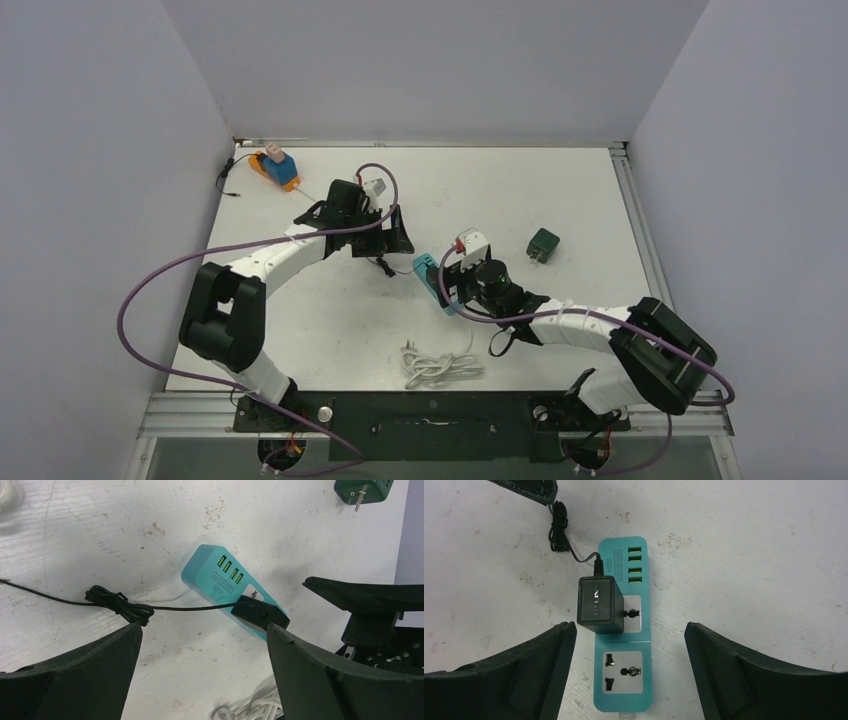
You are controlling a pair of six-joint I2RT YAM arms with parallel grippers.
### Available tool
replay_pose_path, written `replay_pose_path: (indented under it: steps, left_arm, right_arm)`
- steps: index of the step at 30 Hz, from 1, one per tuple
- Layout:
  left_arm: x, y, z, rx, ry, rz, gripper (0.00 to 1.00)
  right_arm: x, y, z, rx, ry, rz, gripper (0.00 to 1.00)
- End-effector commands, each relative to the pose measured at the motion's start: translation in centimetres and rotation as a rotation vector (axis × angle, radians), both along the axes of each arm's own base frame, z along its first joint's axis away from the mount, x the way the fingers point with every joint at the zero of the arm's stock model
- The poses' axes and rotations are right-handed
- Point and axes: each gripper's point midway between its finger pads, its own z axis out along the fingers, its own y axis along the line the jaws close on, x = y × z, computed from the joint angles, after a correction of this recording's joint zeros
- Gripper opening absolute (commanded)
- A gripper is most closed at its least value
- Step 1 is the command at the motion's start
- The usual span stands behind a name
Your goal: Pull the plug off the socket
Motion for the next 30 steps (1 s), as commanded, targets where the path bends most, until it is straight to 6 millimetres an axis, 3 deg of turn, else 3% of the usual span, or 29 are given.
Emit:
replay_pose_path:
  steps: [1, 9, 19, 27, 30]
  left_arm:
    - [0.4, -0.5, 0.4, -0.028, -0.004, -0.009, 0.92]
    - [0.2, -0.7, 0.1, -0.034, 0.009, -0.014, 0.92]
    - [0.1, -1.0, -0.3, -0.046, 0.032, -0.02, 0.91]
    - [0.0, -1.1, -0.7, -0.046, 0.042, -0.022, 0.91]
    - [0.0, -1.2, -0.7, -0.048, 0.05, -0.027, 0.91]
  right_arm:
    - [1.5, 2.3, 2.7, 0.06, -0.069, 0.0, 0.81]
    - [1.2, 3.8, 2.3, 0.032, -0.087, 0.028, 0.72]
    - [1.8, 5.2, 1.9, 0.009, -0.099, 0.041, 0.49]
    - [2.0, 5.7, 1.1, -0.022, -0.093, 0.047, 0.39]
    - [1.9, 5.8, 0.9, -0.028, -0.092, 0.049, 0.29]
